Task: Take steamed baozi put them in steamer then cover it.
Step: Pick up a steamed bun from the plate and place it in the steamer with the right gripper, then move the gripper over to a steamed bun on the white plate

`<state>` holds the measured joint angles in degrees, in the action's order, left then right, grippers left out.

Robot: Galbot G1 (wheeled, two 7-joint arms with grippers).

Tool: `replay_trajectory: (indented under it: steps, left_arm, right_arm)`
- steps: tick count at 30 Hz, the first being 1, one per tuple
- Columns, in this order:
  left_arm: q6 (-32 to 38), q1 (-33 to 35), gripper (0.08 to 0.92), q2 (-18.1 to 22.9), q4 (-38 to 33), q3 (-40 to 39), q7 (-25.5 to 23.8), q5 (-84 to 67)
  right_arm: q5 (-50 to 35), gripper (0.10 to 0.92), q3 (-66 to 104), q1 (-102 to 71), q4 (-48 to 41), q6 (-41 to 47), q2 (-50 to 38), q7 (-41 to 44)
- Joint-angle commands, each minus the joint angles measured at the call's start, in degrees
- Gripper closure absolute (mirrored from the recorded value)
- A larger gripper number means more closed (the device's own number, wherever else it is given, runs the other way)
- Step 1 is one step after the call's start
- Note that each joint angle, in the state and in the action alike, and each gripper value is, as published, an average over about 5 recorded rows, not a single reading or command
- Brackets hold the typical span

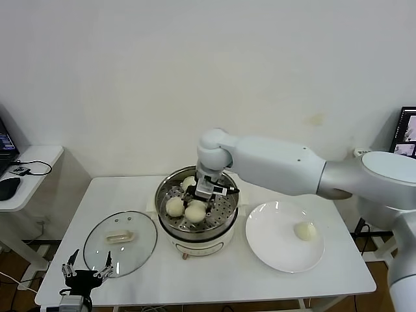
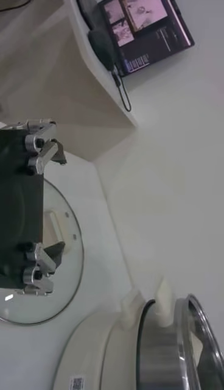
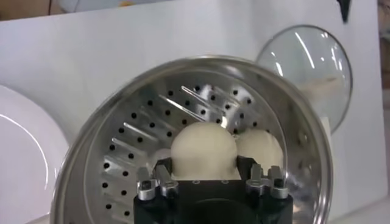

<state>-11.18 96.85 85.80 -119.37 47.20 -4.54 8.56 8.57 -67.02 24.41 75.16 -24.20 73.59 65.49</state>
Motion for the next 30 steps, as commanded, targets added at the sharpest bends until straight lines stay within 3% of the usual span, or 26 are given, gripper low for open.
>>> replay_trajectory:
  steps: [1,15,23,30]
  left_arm:
    - [0.0,0.0,0.177,0.1,0.1,0.0,0.0,0.1]
    - [0.0,0.0,0.177,0.0,0.0,-0.1,0.0,-0.1]
    - [-0.1,0.3,0.177,-0.1,-0.7,-0.2,-0.2,-0.1]
    - [-0.2,0.4,0.177,-0.4,-1.1,-0.3,-0.4,0.0]
  right_arm:
    - [2.5,0.381,-1.3,-0.3,2.3,-1.7,0.5,-1.0]
    - [2.7,0.375,-2.2,0.0,3.5,-0.9,0.2,-1.5]
    - [-1.4,0.216,-1.7,1.6,3.2,2.5,-0.6,-2.8]
    - [-9.5,0.203,3.7,5.8,0.8,8.8,-5.0,-2.2]
